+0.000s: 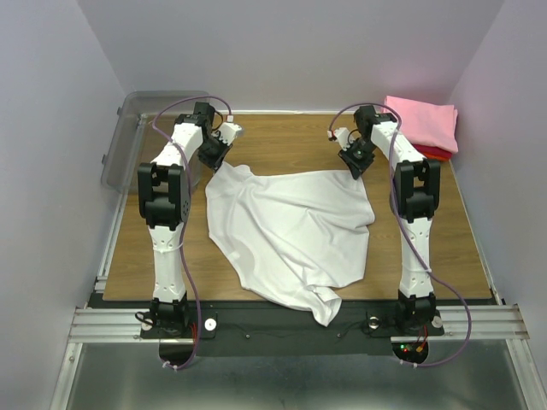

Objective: Fold and stack the t-shirts
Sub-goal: Flatten the tshirt out

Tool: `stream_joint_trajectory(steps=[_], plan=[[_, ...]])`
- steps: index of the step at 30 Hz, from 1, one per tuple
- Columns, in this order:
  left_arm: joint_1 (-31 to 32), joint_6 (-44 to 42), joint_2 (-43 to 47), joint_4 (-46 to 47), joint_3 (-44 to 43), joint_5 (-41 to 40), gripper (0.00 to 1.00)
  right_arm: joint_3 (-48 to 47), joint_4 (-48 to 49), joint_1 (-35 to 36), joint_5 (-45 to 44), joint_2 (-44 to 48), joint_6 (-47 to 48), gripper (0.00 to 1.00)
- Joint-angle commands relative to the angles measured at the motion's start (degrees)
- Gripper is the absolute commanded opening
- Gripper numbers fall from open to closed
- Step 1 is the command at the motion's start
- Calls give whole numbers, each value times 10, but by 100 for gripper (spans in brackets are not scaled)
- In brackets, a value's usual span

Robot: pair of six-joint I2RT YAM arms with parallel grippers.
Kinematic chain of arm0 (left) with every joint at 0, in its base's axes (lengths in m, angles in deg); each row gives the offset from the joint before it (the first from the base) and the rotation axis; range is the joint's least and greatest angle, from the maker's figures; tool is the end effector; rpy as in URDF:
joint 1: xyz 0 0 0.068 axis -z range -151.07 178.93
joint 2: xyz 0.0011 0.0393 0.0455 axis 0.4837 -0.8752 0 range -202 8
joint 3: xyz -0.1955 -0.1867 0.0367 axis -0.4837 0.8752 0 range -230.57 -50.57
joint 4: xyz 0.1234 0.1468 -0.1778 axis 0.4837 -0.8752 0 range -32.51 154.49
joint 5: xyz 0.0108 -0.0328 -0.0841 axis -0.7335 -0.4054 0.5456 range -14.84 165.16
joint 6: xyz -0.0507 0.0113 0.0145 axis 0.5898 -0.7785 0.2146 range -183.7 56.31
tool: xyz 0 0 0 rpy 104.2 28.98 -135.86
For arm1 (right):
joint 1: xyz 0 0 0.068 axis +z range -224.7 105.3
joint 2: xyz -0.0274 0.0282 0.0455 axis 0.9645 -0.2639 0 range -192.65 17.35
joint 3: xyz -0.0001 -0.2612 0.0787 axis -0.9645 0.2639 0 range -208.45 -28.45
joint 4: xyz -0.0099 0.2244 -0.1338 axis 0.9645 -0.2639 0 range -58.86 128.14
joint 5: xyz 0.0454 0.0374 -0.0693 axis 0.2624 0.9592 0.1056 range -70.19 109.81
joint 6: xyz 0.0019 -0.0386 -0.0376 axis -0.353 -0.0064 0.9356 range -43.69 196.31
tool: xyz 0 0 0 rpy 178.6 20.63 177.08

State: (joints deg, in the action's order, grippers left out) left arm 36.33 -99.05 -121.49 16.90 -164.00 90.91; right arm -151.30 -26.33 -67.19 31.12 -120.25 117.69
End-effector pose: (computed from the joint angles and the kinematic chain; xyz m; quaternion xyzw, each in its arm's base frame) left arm 0.4826 -0.0725 0.2101 0.3806 0.8868 -0.0749 0.2513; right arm 0.4824 0.0705 0.1802 -0.4184 0.8981 0.0667 0.1180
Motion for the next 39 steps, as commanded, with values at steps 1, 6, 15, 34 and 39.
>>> stream_joint_trajectory(steps=[1,6,15,34,39], plan=[[-2,-5,4,-10,-23,-3,0,-2,10,-4,-5,-2,11,24],[-2,-4,6,-14,-27,0,0,-1,9,-5,-3,18,10,1],[-17,-1,47,-13,-55,10,0,-36,9,-35,-11,118,13,1],[-27,59,226,87,-145,53,0,-142,67,-105,-13,274,-44,1],[-27,78,362,112,-90,59,0,-139,77,-105,-17,370,-63,1]])
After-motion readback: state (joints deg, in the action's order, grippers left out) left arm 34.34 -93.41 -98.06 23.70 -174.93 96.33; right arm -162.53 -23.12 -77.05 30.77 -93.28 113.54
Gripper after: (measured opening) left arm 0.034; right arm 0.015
